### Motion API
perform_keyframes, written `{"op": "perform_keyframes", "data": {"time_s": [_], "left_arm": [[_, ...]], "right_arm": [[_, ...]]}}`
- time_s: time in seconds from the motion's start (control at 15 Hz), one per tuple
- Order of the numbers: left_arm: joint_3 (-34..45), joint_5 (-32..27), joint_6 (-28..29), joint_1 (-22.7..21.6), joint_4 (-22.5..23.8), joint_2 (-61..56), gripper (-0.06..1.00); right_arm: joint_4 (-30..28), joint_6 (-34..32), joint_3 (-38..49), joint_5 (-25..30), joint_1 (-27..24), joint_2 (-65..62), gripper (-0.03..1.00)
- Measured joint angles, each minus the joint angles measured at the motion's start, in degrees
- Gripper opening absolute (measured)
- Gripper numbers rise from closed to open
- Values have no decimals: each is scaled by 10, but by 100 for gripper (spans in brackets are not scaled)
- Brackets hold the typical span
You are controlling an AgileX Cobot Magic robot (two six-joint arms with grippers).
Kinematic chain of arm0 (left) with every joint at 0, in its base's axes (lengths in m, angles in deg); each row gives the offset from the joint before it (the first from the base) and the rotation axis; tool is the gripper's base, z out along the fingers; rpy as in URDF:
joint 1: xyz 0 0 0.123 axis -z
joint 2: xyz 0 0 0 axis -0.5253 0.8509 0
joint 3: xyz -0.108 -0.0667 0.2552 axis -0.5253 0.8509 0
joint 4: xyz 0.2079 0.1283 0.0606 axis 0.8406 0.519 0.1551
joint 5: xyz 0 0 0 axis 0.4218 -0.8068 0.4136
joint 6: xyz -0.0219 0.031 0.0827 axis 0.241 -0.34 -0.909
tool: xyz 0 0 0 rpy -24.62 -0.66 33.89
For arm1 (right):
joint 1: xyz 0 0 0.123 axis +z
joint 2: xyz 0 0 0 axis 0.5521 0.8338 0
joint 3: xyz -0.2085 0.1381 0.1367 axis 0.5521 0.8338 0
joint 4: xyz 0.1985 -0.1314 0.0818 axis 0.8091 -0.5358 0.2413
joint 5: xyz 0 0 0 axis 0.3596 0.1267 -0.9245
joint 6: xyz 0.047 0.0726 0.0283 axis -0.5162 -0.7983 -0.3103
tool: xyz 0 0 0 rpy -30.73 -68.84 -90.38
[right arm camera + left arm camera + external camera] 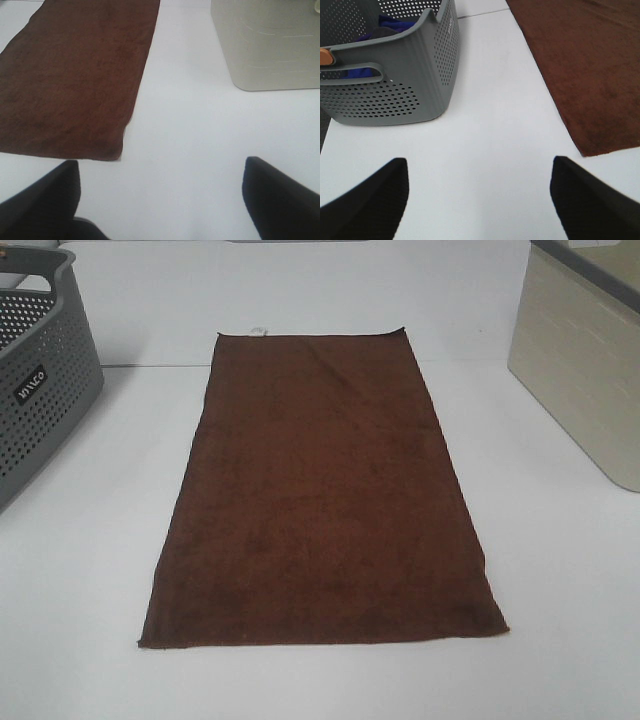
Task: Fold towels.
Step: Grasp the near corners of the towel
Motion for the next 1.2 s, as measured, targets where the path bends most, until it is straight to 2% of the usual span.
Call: {"op": "perform_keyframes", "data": {"time_s": [1.2], "left_arm": [[0, 0, 0, 0, 0, 0, 74]], "right_arm": [[0, 0, 0, 0, 0, 0, 83]]}}
